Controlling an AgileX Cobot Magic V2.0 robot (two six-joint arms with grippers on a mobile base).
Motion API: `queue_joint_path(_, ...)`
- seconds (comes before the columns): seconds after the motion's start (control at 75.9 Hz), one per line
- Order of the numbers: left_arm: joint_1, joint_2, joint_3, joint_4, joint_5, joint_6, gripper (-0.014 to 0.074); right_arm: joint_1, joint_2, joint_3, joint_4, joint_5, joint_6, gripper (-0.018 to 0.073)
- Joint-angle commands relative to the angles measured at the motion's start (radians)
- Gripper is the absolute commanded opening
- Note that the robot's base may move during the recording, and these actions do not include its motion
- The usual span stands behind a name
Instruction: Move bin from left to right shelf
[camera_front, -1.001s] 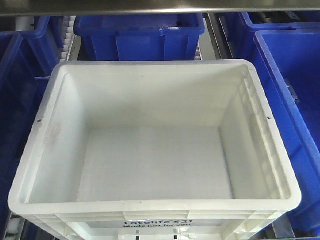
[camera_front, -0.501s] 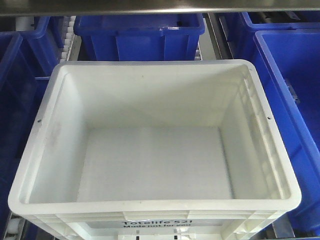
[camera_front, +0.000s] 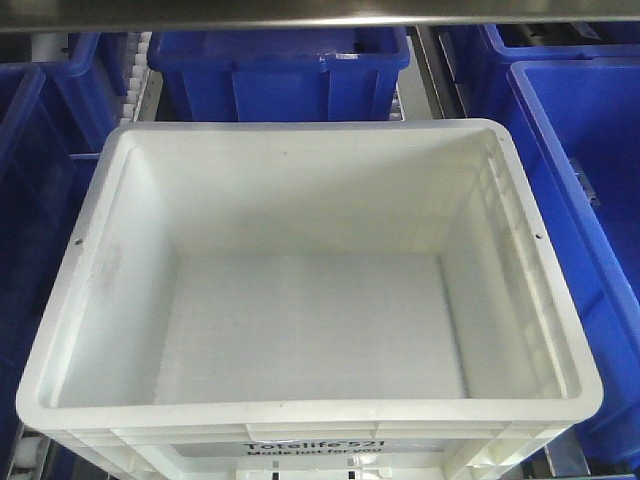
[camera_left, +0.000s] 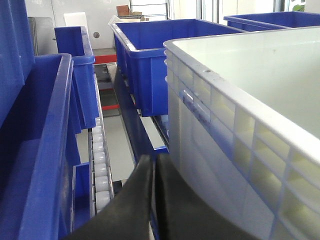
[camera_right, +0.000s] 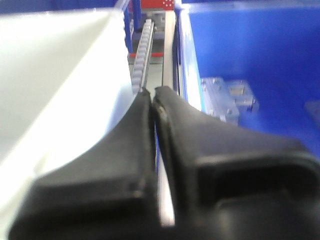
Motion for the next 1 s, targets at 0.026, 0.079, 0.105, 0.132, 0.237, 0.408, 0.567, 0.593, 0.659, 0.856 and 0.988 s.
queue_joint_path(0.026,-0.001,-0.019,-0.015,-0.004,-0.071,-0.001,-0.0006,-0.002,-0.040,0.105,0.000,-0.209,0.041,-0.0009)
queue_joint_path(0.079,-0.001,-0.019,-0.015,-0.004,-0.071,-0.001,-0.0006,-0.002,-0.076,0.142,0.013,-0.209,0.072,-0.0009)
queue_joint_path(0.105,-0.001,-0.019,-0.015,-0.004,-0.071,-0.001,-0.0006,-0.002,-0.100,0.136,0.015,-0.153,0.079,-0.0009)
queue_joint_path(0.132,-0.001,-0.019,-0.015,-0.004,-0.071,-0.001,-0.0006,-0.002,-0.108,0.137,0.013,-0.138,0.075,-0.0009)
queue_joint_path(0.237,-0.001,-0.017,-0.015,-0.004,-0.071,-0.001,-0.0006,-0.002,-0.105,0.139,0.022,-0.107,0.073,-0.0009)
queue_joint_path(0.408,-0.001,-0.017,-0.015,-0.004,-0.071,-0.001,-0.0006,-0.002,-0.105,0.139,0.021,-0.107,0.072,-0.0009)
queue_joint_path(0.567,-0.001,-0.017,-0.015,-0.004,-0.071,-0.001,-0.0006,-0.002,-0.105,0.139,0.021,-0.104,0.072,-0.0009)
queue_joint_path(0.593,-0.001,-0.017,-0.015,-0.004,-0.071,-0.001,-0.0006,-0.002,-0.105,0.139,0.021,-0.104,0.072,-0.0009)
queue_joint_path(0.659,-0.001,-0.017,-0.015,-0.004,-0.071,-0.001,-0.0006,-0.002,-0.105,0.139,0.021,-0.102,0.071,-0.0009)
queue_joint_path(0.856,-0.001,-0.017,-0.015,-0.004,-0.071,-0.001,-0.0006,-0.002,-0.105,0.139,0.021,-0.100,0.071,-0.0009)
queue_joint_path(0.988,-0.001,-0.017,-0.015,-0.004,-0.071,-0.001,-0.0006,-0.002,-0.105,0.139,0.021,-0.100,0.071,-0.0009)
